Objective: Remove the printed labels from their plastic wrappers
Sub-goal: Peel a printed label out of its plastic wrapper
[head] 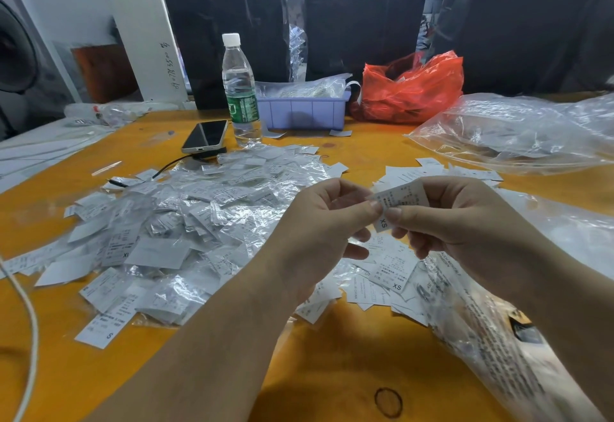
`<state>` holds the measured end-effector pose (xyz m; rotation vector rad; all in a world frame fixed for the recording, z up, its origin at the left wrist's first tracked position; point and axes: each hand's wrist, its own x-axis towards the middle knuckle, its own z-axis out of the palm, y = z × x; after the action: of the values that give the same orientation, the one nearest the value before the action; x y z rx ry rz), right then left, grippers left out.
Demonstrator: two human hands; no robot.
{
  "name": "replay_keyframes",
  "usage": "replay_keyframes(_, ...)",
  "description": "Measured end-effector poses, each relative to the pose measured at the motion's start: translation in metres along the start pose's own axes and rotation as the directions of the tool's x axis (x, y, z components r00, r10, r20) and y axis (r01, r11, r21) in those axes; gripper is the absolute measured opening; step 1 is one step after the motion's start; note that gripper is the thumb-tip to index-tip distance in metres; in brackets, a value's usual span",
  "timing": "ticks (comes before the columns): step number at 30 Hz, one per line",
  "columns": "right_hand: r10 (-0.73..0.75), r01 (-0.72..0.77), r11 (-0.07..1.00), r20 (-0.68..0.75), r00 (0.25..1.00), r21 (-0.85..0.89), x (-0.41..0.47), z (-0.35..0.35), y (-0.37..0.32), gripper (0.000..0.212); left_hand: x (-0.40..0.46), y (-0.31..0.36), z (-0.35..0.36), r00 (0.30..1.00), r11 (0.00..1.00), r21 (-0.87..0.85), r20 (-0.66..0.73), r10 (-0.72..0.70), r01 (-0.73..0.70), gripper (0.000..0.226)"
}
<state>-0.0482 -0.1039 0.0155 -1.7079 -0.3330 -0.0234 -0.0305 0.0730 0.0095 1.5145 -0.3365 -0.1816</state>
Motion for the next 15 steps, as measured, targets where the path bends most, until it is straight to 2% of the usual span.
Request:
replay_keyframes(3, 0.013, -0.013, 1.0, 0.02, 1.0, 0.008, -0.0009, 0.0029, -0.0016, 0.01, -0.0007, -0.0002, 0.0001, 1.0, 1.0, 0.014, -0.002, 0.003, -0.003, 0.001)
replay_keyframes(10, 0.008, -0.003, 1.0, -0.171, 0.985, 0.031, 0.0004, -0.0004, -0.0029, 0.034, 0.0009, 0.0002, -0.0022, 0.999, 1.0, -0.007, -0.044, -0.02, 0.02, 0.004)
replay_keyframes(15, 0.003, -0.002, 1.0, -0.155, 0.988, 0.006, -0.0004, 0.003, -0.0016, 0.019, -0.0001, -0.0008, 0.0011, 0.999, 1.0, -0.006, -0.03, -0.014, 0.014, 0.003)
